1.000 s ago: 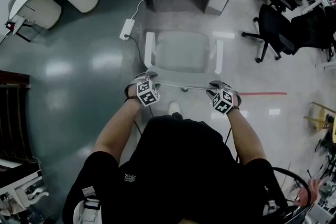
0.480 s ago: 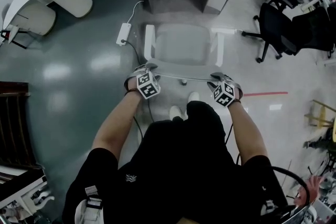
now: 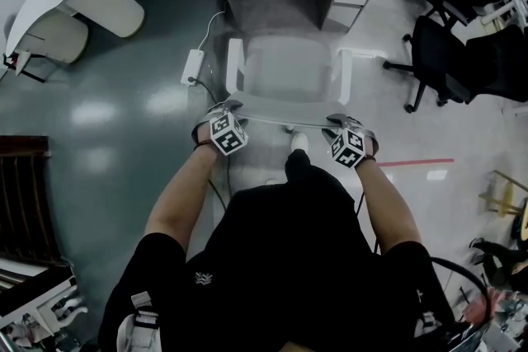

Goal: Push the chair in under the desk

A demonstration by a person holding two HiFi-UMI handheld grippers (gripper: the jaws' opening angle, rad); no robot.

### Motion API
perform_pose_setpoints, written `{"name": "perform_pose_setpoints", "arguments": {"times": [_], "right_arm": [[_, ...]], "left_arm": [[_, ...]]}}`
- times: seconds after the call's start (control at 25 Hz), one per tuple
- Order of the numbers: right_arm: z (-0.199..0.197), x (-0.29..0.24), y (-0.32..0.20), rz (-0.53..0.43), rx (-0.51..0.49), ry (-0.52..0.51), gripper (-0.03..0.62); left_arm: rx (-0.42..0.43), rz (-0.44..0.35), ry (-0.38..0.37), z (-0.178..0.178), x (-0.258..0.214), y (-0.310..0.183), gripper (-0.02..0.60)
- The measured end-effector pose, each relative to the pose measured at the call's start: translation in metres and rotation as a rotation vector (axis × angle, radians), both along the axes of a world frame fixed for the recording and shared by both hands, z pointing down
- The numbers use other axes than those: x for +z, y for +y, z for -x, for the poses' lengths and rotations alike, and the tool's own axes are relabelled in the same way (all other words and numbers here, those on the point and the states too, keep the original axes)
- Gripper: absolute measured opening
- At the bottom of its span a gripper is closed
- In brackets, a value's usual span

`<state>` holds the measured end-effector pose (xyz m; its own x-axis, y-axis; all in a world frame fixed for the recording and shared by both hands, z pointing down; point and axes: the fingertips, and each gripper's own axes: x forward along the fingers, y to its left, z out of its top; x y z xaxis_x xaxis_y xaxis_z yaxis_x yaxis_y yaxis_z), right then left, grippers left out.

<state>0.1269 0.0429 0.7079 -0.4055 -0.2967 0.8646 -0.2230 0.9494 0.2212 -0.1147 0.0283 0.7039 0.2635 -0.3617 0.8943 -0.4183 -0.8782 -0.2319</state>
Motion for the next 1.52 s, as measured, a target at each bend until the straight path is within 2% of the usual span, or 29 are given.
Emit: {"name": "perform_pose_setpoints", "arguments": {"times": [0.2, 0.72, 1.16, 1.52], "right_arm": [[-0.007, -0.001, -0.051, 0.014, -0.028, -0.002, 0.135], [-0.021, -0.001, -0.174, -0.019, -0.077, -0.008, 0.137], [-0.012, 0.001, -0.252, -0.021, -0.083, -0.003, 0.137], [0.011, -0.001, -0.307, -0.023, -0.081, -0.003, 0.135]], "left_arm": [[-0.025, 0.023, -0.006, -0.007, -0.001, -0.047, 0.195], [-0.09, 0.013, -0.016, -0.021, -0.002, -0.157, 0.195], [-0.078, -0.007, 0.005, -0.012, 0.0, -0.231, 0.195], [-0.082, 0.011, 0.009, 0.011, 0.0, -0.291, 0.195]]}}
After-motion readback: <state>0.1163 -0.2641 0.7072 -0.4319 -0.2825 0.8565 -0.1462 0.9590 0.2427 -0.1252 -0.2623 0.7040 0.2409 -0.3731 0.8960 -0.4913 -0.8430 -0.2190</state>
